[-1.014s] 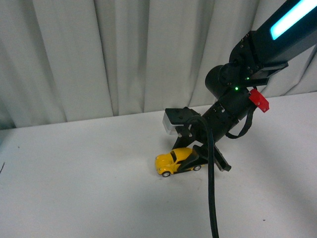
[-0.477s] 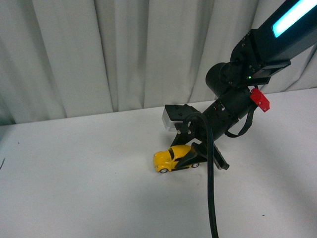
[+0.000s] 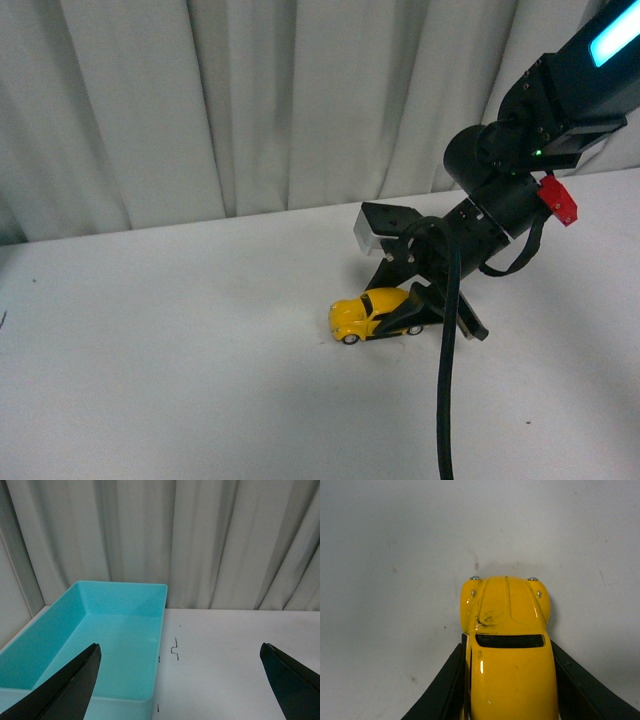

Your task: Wind up and store yellow beetle toy

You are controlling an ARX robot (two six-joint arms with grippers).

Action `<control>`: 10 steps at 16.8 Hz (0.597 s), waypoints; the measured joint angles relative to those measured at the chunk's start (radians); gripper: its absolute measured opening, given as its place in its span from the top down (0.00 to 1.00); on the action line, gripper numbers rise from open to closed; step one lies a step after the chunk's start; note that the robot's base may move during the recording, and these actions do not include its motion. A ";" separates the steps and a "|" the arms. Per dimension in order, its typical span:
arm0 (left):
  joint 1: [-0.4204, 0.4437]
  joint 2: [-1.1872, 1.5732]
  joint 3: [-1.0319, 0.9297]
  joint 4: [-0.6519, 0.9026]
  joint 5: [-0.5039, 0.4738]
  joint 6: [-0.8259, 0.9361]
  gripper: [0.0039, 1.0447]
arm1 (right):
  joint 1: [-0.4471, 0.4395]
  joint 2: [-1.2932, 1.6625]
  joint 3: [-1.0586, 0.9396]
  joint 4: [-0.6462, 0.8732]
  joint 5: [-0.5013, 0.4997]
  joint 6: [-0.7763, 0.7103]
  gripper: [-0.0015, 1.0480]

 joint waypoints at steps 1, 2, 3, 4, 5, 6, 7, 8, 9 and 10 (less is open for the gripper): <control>0.000 0.000 0.000 0.000 0.000 0.000 0.06 | -0.012 -0.006 -0.016 0.012 -0.004 -0.001 0.60; 0.000 0.000 0.000 0.000 0.000 0.000 0.06 | -0.023 -0.014 -0.035 0.024 -0.008 -0.001 0.60; 0.000 0.000 0.000 0.000 0.000 0.000 0.06 | -0.040 -0.029 -0.067 0.043 -0.009 -0.005 0.60; 0.000 0.000 0.000 0.000 0.000 0.000 0.06 | -0.077 -0.060 -0.134 0.066 -0.010 -0.020 0.60; 0.000 0.000 0.000 0.000 0.000 0.000 0.06 | -0.097 -0.073 -0.166 0.076 -0.011 -0.028 0.60; 0.000 0.000 0.000 0.000 0.000 0.000 0.06 | -0.117 -0.087 -0.198 0.082 -0.011 -0.038 0.60; 0.000 0.000 0.000 0.000 0.000 0.000 0.06 | -0.135 -0.099 -0.227 0.092 -0.011 -0.051 0.60; 0.000 0.000 0.000 0.000 0.000 0.000 0.06 | -0.156 -0.111 -0.256 0.100 -0.011 -0.064 0.60; 0.000 0.000 0.000 0.000 0.000 0.000 0.06 | -0.175 -0.121 -0.278 0.105 -0.011 -0.074 0.60; 0.000 0.000 0.000 0.000 0.000 0.000 0.06 | -0.195 -0.134 -0.308 0.112 -0.014 -0.089 0.60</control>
